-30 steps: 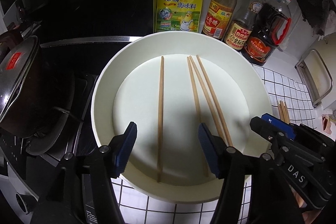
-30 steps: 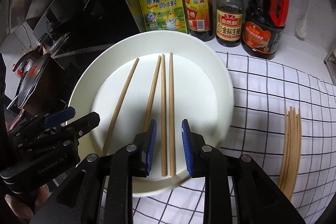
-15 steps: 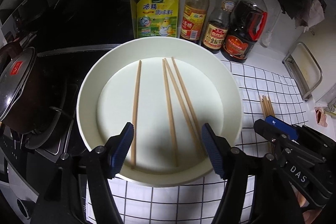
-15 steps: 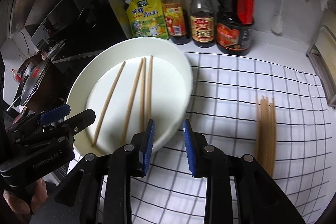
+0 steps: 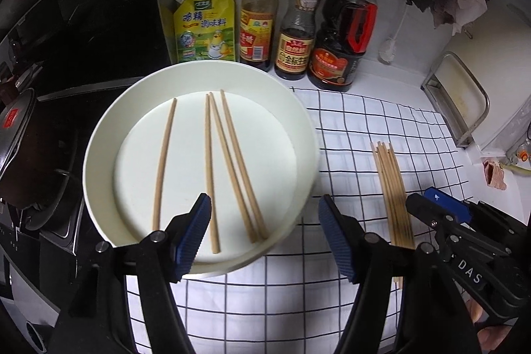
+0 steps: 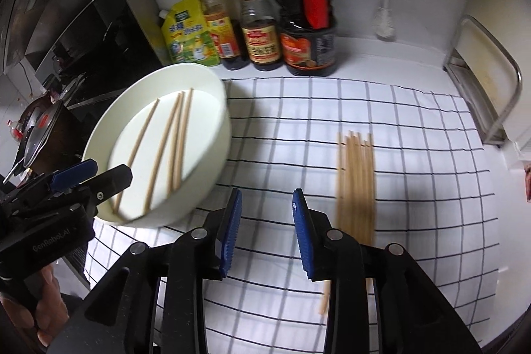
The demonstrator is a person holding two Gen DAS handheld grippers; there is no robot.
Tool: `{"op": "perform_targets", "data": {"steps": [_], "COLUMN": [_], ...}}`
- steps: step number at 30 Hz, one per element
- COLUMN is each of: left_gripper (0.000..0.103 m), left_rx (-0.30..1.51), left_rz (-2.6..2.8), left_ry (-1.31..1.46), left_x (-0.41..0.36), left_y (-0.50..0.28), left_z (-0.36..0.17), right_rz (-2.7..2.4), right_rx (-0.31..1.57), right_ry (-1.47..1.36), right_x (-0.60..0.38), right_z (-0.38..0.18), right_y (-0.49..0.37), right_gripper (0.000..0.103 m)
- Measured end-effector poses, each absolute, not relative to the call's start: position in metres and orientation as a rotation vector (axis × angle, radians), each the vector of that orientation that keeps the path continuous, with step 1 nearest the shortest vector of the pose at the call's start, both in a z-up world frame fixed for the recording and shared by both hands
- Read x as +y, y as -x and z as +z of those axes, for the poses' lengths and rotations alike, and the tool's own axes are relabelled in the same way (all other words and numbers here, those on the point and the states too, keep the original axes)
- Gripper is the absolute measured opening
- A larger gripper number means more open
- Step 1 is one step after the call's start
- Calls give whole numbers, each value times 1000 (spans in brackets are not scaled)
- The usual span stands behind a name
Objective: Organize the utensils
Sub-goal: 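Open both tools to release the chopsticks and lift away from the bowl, then move both tools back to the chopstick row and separate one chopstick each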
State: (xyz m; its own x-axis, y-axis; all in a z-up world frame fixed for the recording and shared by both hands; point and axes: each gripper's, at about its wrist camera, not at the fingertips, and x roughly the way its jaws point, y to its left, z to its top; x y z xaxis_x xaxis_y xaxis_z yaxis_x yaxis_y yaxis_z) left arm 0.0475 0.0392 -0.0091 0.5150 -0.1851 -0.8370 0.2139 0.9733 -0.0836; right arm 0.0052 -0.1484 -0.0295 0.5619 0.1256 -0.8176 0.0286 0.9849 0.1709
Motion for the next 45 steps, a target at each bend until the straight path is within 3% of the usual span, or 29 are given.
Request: {"op": "perform_targets", "data": {"steps": [24,45], "left_gripper": [74,74], "left_rx": [1076,1133], "left_rz": [-345,-323], "left_ry": [-88,-102], "left_x": [-59,-80], "left_y": [-23,-27], "left_z": [-66,-101], "right_rz": [-78,-50], "right_rx": [1082,1092], "right_ry": [-179,-128], "right_x": [-243,-242], "right_z": [-119,-137], "right_y": [16,8], "right_gripper": [37,37]}}
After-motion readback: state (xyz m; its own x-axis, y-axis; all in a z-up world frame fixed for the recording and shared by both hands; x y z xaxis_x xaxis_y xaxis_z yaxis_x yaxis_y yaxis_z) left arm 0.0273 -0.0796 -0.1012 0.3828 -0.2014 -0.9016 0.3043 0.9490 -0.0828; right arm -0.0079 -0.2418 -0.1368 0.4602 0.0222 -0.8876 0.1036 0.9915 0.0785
